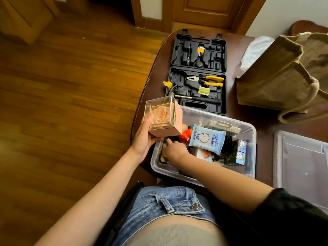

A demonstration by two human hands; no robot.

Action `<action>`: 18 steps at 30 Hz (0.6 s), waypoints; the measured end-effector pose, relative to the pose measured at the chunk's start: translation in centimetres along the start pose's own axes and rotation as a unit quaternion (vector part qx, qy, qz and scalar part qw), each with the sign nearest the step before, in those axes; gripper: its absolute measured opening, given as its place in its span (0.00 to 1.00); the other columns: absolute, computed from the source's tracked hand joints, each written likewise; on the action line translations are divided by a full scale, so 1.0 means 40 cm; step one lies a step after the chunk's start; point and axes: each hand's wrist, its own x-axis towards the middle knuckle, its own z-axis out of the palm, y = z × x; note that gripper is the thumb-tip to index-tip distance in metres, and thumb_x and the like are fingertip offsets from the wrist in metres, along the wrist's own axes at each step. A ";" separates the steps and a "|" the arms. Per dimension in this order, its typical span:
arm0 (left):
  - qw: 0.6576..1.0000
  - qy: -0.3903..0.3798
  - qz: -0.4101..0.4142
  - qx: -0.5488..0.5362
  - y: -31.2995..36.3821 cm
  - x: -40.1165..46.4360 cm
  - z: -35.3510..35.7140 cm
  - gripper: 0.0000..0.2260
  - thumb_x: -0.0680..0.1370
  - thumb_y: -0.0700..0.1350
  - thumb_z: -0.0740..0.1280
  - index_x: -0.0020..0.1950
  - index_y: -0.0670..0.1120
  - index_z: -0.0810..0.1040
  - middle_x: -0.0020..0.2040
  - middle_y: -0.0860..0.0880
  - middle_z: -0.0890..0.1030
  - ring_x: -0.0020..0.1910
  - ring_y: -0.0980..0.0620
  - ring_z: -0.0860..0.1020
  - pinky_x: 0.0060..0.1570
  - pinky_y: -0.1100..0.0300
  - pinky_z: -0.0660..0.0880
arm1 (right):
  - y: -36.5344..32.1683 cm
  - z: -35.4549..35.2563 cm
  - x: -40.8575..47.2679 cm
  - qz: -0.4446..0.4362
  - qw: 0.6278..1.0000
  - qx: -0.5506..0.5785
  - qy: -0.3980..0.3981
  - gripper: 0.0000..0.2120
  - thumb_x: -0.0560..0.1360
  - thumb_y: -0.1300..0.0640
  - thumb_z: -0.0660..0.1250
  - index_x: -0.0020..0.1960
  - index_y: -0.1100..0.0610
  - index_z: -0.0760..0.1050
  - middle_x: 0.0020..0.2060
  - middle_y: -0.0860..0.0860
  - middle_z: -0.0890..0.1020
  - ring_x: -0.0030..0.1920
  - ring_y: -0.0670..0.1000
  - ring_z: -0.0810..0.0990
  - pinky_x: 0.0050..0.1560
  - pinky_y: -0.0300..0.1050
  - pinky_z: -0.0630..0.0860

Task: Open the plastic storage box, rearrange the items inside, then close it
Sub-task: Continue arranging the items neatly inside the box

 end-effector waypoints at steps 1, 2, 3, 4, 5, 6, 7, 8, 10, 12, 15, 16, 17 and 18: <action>1.000 0.004 -0.001 -0.002 0.002 0.000 -0.001 0.25 0.75 0.63 0.57 0.68 0.54 0.71 0.60 0.49 0.80 0.55 0.52 0.78 0.45 0.60 0.74 | -0.009 0.003 0.011 -0.005 1.000 -0.024 0.010 0.23 0.79 0.60 0.58 0.72 0.63 0.60 0.66 0.58 0.64 0.61 0.59 0.72 0.45 0.48 0.70; 1.000 0.007 -0.001 -0.004 0.003 0.000 -0.001 0.25 0.74 0.63 0.57 0.68 0.54 0.71 0.60 0.49 0.80 0.57 0.51 0.77 0.47 0.58 0.74 | -0.012 0.008 0.020 -0.008 0.999 -0.041 0.018 0.22 0.79 0.60 0.55 0.73 0.63 0.59 0.67 0.58 0.64 0.61 0.58 0.71 0.44 0.48 0.69; 1.000 0.011 -0.001 -0.006 0.003 -0.001 -0.002 0.25 0.74 0.63 0.57 0.68 0.55 0.71 0.61 0.49 0.80 0.58 0.50 0.77 0.48 0.56 0.74 | -0.010 0.015 0.025 -0.012 0.998 -0.056 0.021 0.23 0.80 0.60 0.54 0.73 0.63 0.57 0.68 0.58 0.63 0.61 0.58 0.71 0.43 0.48 0.69; 1.000 0.018 0.000 -0.007 0.002 -0.003 -0.003 0.25 0.74 0.63 0.58 0.68 0.55 0.71 0.61 0.49 0.80 0.58 0.49 0.77 0.48 0.56 0.75 | -0.004 0.021 0.027 -0.016 0.997 -0.070 0.021 0.23 0.80 0.60 0.53 0.74 0.63 0.56 0.69 0.58 0.61 0.61 0.58 0.70 0.43 0.48 0.70; 1.000 0.026 0.004 -0.006 0.001 -0.007 -0.002 0.26 0.74 0.63 0.58 0.69 0.54 0.70 0.60 0.49 0.80 0.58 0.50 0.77 0.47 0.56 0.75 | 0.005 0.026 0.027 -0.019 0.996 -0.085 0.018 0.24 0.80 0.61 0.54 0.74 0.62 0.55 0.71 0.58 0.60 0.61 0.59 0.70 0.44 0.48 0.71; 0.999 0.034 0.011 -0.005 -0.001 -0.013 -0.004 0.26 0.74 0.63 0.58 0.69 0.54 0.70 0.60 0.49 0.80 0.57 0.50 0.78 0.46 0.58 0.76 | 0.012 0.030 0.027 -0.022 0.995 -0.098 0.017 0.24 0.80 0.61 0.55 0.75 0.61 0.54 0.71 0.58 0.59 0.61 0.59 0.71 0.43 0.48 0.71; 0.999 0.041 0.018 -0.003 -0.003 -0.017 -0.005 0.27 0.74 0.63 0.58 0.69 0.54 0.70 0.60 0.49 0.80 0.56 0.51 0.78 0.43 0.60 0.76 | 0.016 0.032 0.028 -0.026 0.994 -0.105 0.021 0.24 0.80 0.61 0.55 0.74 0.61 0.55 0.70 0.58 0.60 0.60 0.59 0.72 0.43 0.48 0.71; 0.999 0.044 0.023 -0.001 -0.004 -0.022 -0.008 0.27 0.73 0.64 0.58 0.70 0.53 0.70 0.60 0.49 0.80 0.55 0.52 0.78 0.41 0.62 0.76 | 0.017 0.031 0.030 -0.032 0.994 -0.103 0.027 0.23 0.80 0.61 0.55 0.74 0.61 0.56 0.69 0.58 0.62 0.59 0.59 0.73 0.42 0.48 0.70; 0.998 0.048 0.026 0.006 -0.006 -0.029 -0.013 0.29 0.73 0.65 0.59 0.70 0.53 0.68 0.61 0.49 0.79 0.55 0.54 0.78 0.39 0.65 0.76 | 0.014 0.029 0.036 -0.033 0.995 -0.093 0.026 0.22 0.80 0.61 0.52 0.73 0.62 0.58 0.69 0.58 0.63 0.58 0.59 0.74 0.41 0.48 0.69; 0.998 0.051 0.025 0.011 -0.004 -0.032 -0.017 0.29 0.72 0.64 0.59 0.71 0.54 0.68 0.61 0.49 0.79 0.56 0.54 0.77 0.38 0.66 0.76 | 0.009 0.034 0.039 -0.014 0.995 -0.099 0.013 0.21 0.81 0.62 0.51 0.73 0.63 0.59 0.72 0.59 0.59 0.58 0.59 0.73 0.42 0.49 0.70; 0.999 0.042 0.031 0.005 -0.004 -0.037 -0.017 0.26 0.74 0.61 0.60 0.71 0.55 0.67 0.60 0.49 0.79 0.54 0.54 0.78 0.39 0.64 0.76 | 0.002 0.046 0.040 0.012 0.995 -0.103 0.001 0.22 0.80 0.65 0.51 0.74 0.66 0.57 0.75 0.60 0.51 0.59 0.60 0.73 0.44 0.48 0.72; 0.999 0.040 0.035 0.002 -0.003 -0.038 -0.017 0.26 0.74 0.60 0.60 0.71 0.55 0.67 0.61 0.49 0.79 0.54 0.53 0.78 0.40 0.63 0.76 | -0.001 0.041 0.040 0.020 0.995 -0.094 0.001 0.22 0.80 0.66 0.52 0.73 0.67 0.57 0.75 0.60 0.51 0.59 0.60 0.73 0.46 0.48 0.73; 0.998 0.040 0.039 0.000 -0.003 -0.039 -0.016 0.25 0.74 0.58 0.61 0.71 0.55 0.66 0.61 0.48 0.78 0.55 0.52 0.78 0.40 0.62 0.76 | -0.004 0.032 0.037 0.024 0.997 -0.080 0.003 0.22 0.79 0.65 0.53 0.73 0.68 0.58 0.74 0.61 0.53 0.59 0.60 0.73 0.47 0.49 0.74; 0.998 0.041 0.045 -0.002 -0.002 -0.040 -0.017 0.26 0.74 0.57 0.61 0.72 0.55 0.65 0.62 0.48 0.78 0.56 0.52 0.78 0.41 0.62 0.77 | -0.007 0.020 0.032 0.020 0.998 -0.061 0.006 0.23 0.78 0.64 0.57 0.72 0.68 0.59 0.73 0.61 0.56 0.59 0.60 0.72 0.49 0.50 0.75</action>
